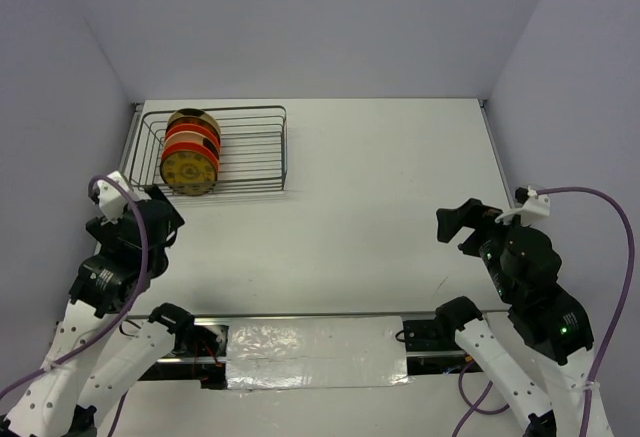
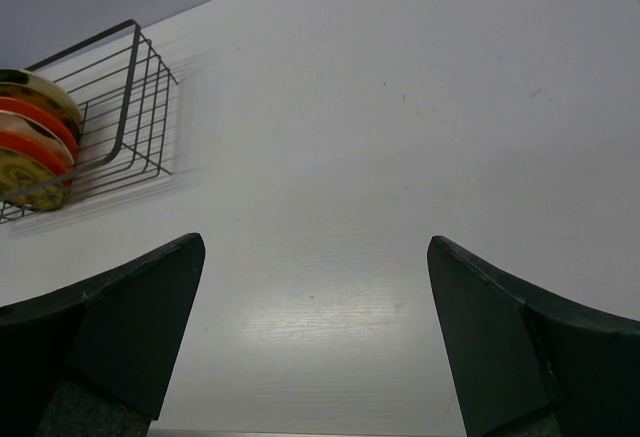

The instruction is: Unload the plates from the dish rack

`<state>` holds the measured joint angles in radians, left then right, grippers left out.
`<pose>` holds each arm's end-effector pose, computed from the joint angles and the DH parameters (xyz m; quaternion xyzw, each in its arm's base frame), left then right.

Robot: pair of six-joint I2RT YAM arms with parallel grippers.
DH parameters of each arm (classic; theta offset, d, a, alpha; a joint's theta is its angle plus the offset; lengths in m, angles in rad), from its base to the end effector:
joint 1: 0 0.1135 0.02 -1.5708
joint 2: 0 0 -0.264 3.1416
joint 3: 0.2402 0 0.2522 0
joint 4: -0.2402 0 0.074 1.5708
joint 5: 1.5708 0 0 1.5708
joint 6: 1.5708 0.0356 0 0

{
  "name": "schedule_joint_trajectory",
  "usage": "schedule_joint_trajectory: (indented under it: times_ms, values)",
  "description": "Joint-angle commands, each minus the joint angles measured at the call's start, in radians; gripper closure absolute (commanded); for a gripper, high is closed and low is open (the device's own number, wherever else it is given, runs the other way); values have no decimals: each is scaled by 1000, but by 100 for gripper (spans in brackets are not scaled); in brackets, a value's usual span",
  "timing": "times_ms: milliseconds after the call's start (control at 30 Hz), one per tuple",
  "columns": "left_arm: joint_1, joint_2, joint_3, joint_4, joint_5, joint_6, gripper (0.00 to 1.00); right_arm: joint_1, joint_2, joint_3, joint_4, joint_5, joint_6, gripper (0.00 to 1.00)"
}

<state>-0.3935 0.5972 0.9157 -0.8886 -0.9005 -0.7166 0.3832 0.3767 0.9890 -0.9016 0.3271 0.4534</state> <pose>0.0998 -0.0112 0.3438 -0.3331 0.7461 0.0969 0.5683 0.0448 0.0057 0.3698 0.1250 0.7870 0.1203 0.5920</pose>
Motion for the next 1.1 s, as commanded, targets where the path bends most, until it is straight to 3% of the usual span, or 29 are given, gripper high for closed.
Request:
schedule_joint_trajectory:
  times_ms: [0,67,233,333,400,467,567,633,933,1067]
  values:
    - [-2,12,29,13,-23,-75,1,-4,-21,-6,33,4,21,0]
    - [-2,42,49,16,12,-128,0,-4,-39,-13,59,-20,18,0]
    - [-2,163,167,39,23,-441,1,-4,-45,-44,72,-86,53,0]
    - [-2,347,294,50,-15,-521,1,-4,-13,-70,84,-183,65,0]
    - [19,542,480,-40,-69,-629,1,-4,-1,-102,116,-249,65,0]
    - [89,716,645,-156,-55,-694,0,-4,20,-118,125,-295,67,0]
    - [220,838,704,-135,84,-713,1,-3,34,-138,138,-292,61,0]
    - [280,884,695,-60,191,-701,8,-4,34,-157,159,-293,53,0]
    - [323,1068,733,-58,299,-758,38,-3,113,-190,226,-298,33,0]
    - [331,1133,738,-64,331,-768,43,-4,143,-204,260,-322,24,0]
